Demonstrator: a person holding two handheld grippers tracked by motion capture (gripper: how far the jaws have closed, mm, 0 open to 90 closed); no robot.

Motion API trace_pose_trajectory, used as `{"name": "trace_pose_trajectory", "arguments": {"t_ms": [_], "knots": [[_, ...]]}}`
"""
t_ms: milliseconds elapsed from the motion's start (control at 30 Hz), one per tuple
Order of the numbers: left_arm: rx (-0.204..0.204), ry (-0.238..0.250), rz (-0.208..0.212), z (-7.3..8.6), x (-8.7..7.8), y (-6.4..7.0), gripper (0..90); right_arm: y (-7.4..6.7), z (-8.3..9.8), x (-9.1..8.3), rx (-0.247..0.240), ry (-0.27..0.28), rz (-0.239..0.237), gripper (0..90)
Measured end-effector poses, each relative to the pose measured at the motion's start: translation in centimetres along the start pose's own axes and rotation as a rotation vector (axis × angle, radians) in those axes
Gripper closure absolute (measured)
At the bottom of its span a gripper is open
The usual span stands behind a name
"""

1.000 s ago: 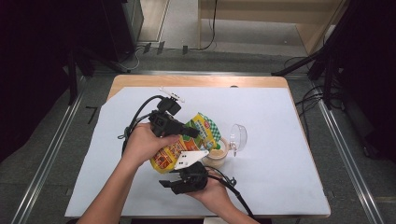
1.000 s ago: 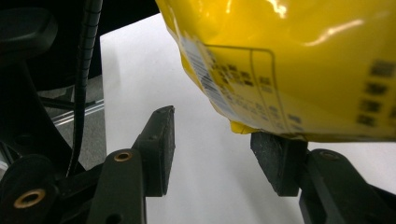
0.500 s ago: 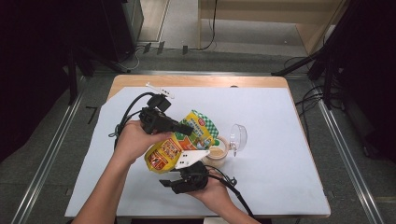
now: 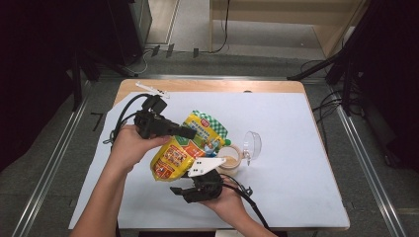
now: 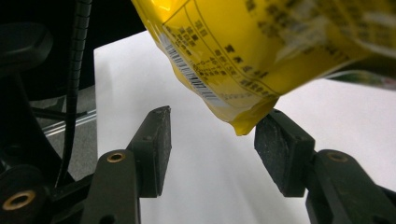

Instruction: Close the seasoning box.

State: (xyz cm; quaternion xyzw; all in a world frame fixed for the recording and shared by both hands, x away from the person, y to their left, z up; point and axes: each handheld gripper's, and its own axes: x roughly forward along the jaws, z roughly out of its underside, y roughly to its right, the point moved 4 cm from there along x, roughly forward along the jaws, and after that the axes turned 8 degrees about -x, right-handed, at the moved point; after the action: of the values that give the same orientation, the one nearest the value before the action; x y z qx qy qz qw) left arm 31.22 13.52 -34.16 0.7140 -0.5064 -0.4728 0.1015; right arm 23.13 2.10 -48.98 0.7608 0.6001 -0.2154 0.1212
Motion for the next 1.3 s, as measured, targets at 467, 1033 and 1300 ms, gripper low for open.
{"name": "trace_pose_trajectory", "arguments": {"t_ms": [467,1033,1300], "knots": [[-0.024,0.067,0.001,0.2,-2.4,-1.1,89.6,1.4,-0.4,-1.6,0.043,0.036,0.053,46.9],[-0.069,0.199,-0.053,0.1,-4.2,-3.7,89.4,0.6,-1.0,-3.9,0.088,0.023,0.016,46.6],[-0.109,0.246,-0.086,0.2,-3.6,-5.4,89.4,0.6,-0.6,-6.1,0.067,0.008,0.060,46.4]]}}
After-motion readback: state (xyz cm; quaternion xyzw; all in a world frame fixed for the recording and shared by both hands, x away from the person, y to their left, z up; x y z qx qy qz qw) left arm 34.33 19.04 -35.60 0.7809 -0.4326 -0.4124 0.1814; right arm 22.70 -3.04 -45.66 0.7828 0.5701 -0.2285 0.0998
